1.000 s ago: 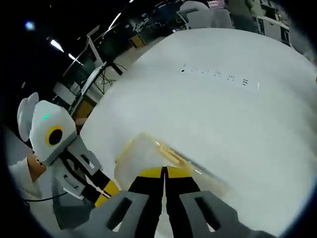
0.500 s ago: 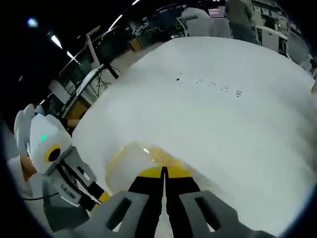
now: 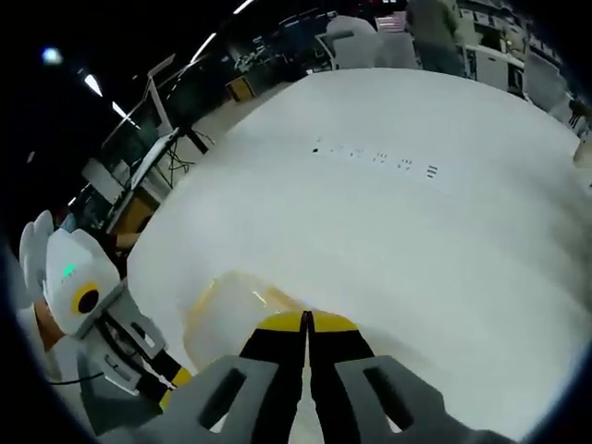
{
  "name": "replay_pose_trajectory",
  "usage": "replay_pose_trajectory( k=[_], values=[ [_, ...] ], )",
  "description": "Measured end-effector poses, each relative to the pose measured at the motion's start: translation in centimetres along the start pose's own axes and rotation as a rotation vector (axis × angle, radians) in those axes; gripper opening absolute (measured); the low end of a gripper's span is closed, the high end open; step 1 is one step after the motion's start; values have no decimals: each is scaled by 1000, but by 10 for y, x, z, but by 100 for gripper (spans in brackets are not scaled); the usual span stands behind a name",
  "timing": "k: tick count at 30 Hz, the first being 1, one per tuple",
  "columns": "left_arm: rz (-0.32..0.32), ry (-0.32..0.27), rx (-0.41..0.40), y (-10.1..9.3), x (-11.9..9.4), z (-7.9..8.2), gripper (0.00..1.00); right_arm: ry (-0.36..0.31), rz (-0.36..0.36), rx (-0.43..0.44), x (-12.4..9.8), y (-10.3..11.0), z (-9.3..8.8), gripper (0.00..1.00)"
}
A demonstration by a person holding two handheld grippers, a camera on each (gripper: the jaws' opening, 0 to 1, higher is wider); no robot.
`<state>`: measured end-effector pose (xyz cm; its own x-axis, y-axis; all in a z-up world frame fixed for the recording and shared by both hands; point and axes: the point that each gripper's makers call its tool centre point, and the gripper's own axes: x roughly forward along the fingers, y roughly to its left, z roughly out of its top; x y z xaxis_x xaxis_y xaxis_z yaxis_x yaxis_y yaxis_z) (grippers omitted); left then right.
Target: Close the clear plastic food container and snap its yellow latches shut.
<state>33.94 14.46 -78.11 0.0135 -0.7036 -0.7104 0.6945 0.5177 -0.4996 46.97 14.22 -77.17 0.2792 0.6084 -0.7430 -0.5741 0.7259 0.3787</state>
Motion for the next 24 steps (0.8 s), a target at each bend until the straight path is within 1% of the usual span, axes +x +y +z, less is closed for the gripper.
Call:
replay_pose_trajectory(
  k=[5,16,18,19,20,24],
  values=[
    [-8,-1,-12,-1,1,-1,0,-11,10,21,-2,4,-5,0],
    [-5,-2,-16,-3,3,-2,0,-12,12,26,-1,-2,-2,0],
    [-14,-6,-16,-5,3,0,0,-6,17,30,-2,-1,-3,0],
    [-22,-8,-14,-7,3,1,0,-4,18,30,-2,-2,-3,0],
    [-46,-9,4,-11,3,1,0,-1,22,21,-2,-1,-3,0],
    [-47,-27,40,-13,2,4,0,2,25,7,-3,1,-5,0]
  ],
)
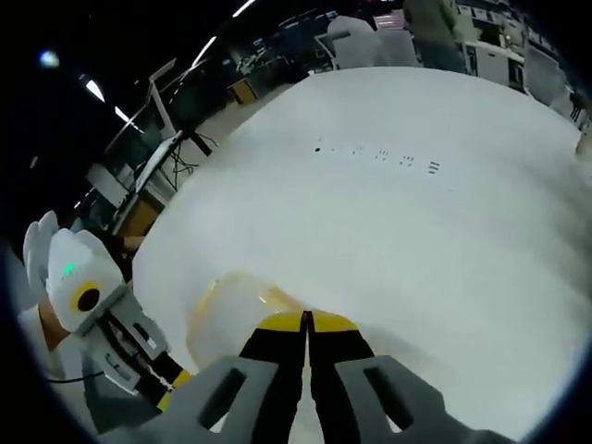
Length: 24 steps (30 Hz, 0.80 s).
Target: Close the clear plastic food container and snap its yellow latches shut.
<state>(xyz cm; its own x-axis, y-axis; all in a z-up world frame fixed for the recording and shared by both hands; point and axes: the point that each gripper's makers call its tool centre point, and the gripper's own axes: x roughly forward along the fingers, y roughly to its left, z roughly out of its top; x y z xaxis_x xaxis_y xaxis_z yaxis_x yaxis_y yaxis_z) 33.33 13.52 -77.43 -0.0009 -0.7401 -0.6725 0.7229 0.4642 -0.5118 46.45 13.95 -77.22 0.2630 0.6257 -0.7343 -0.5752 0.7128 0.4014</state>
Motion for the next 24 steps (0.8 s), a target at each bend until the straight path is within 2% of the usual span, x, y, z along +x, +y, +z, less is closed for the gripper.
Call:
replay_pose_trajectory(
  k=[3,6,8,10,11,14,15,17,19,22,24],
  values=[
    [-38,-30,28,-9,-3,6,0,2,10,-13,-1,2,1,0],
    [-39,-56,64,-16,-5,11,0,7,36,-66,-4,12,-1,0],
    [-29,-66,92,-16,-8,14,0,17,24,-183,-6,11,0,3],
    [-19,-84,113,-14,-11,18,3,22,-26,-304,-8,5,4,8],
    [-4,-97,128,-12,-14,22,5,39,-32,-389,-9,8,1,9],
    [23,-119,151,-7,-18,27,13,59,16,-447,-10,20,-4,10],
    [32,-126,160,-6,-20,28,16,61,23,-460,-11,23,-4,12],
    [65,-136,222,0,-23,32,19,64,50,-538,-13,30,-2,18],
    [79,-127,258,1,-24,30,21,114,61,-610,-17,35,-8,23],
    [115,-100,327,4,-26,29,26,187,33,-718,-18,34,-12,23],
    [136,-87,347,6,-26,28,34,251,43,-764,-18,34,-17,26]
  ],
)
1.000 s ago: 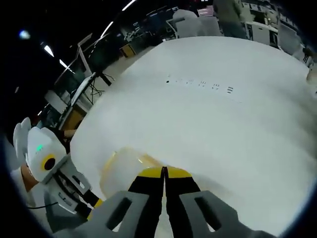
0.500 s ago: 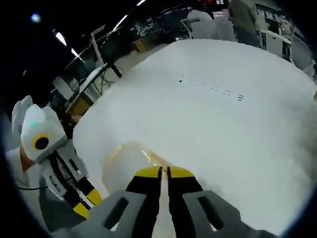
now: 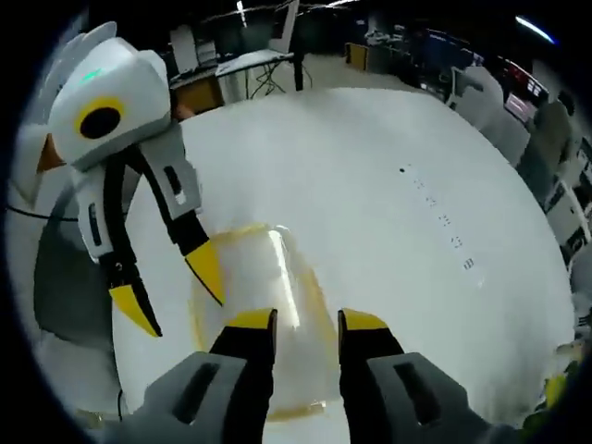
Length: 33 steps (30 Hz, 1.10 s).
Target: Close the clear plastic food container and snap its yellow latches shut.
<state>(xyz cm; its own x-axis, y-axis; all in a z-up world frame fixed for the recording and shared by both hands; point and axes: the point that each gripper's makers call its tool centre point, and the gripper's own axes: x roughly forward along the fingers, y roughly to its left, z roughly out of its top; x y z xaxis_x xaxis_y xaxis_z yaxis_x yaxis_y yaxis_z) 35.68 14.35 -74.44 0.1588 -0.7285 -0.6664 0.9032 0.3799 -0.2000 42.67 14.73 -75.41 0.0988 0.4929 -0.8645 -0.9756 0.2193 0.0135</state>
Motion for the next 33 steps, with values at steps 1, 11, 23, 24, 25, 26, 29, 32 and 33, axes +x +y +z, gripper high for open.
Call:
replay_pose_trajectory(
  k=[1,11,23,24,25,26,29,32,33],
  values=[
    [5,8,-5,0,1,0,37,22,8,-16,2,-7,1,28],
    [-5,102,212,-3,9,-3,45,278,119,-126,20,-2,-13,41],
    [15,186,264,9,12,-17,43,371,166,-177,23,8,-11,37],
    [19,184,261,11,12,-16,42,379,169,-184,24,9,-11,37],
    [32,189,269,13,12,-16,39,387,173,-194,24,9,-11,37],
    [47,194,289,16,12,-16,37,392,175,-197,24,10,-12,37],
    [79,221,373,17,16,-19,29,409,181,-181,25,9,-13,37],
    [110,240,380,20,16,-18,29,416,175,-184,24,11,-14,37],
    [115,249,399,20,16,-19,29,418,171,-183,24,11,-14,37]
  ],
)
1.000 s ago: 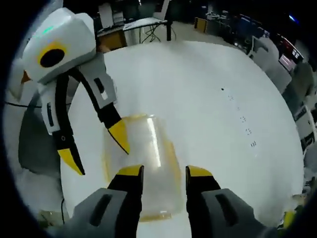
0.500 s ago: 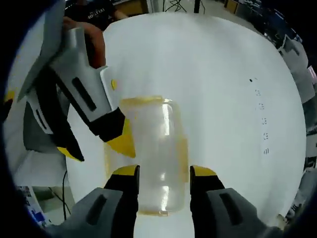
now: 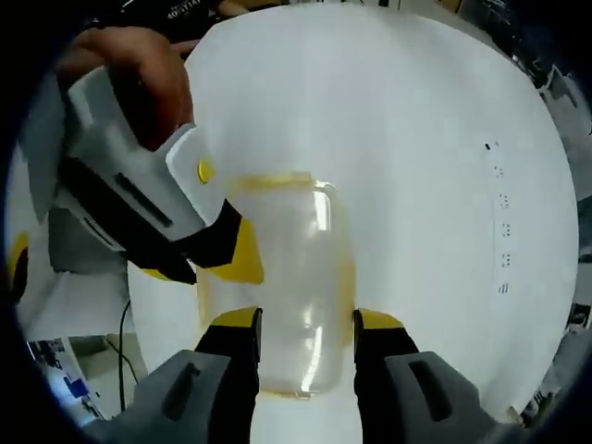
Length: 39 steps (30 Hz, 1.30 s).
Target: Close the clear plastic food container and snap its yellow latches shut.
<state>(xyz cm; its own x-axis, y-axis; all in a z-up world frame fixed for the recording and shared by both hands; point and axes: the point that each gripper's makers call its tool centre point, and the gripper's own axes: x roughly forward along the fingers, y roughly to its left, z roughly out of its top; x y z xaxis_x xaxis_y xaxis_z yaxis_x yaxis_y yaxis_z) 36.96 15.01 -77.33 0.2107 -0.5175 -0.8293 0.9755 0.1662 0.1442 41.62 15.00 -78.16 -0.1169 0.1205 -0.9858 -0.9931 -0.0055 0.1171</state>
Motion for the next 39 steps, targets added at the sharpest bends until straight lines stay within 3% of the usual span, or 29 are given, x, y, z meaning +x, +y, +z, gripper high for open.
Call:
replay_pose_trajectory(
  k=[11,14,15,22,39],
  values=[
    [75,49,107,-2,5,-1,31,20,-22,11,0,0,0,38],
    [99,38,151,-1,10,1,35,-22,7,-27,0,0,2,38],
    [105,33,152,-1,11,2,36,-26,0,4,-1,0,-3,38],
    [109,30,116,1,9,3,36,-90,-2,7,-3,-9,-4,37],
    [128,31,136,-1,11,4,36,-65,31,38,2,-14,3,35]
  ],
)
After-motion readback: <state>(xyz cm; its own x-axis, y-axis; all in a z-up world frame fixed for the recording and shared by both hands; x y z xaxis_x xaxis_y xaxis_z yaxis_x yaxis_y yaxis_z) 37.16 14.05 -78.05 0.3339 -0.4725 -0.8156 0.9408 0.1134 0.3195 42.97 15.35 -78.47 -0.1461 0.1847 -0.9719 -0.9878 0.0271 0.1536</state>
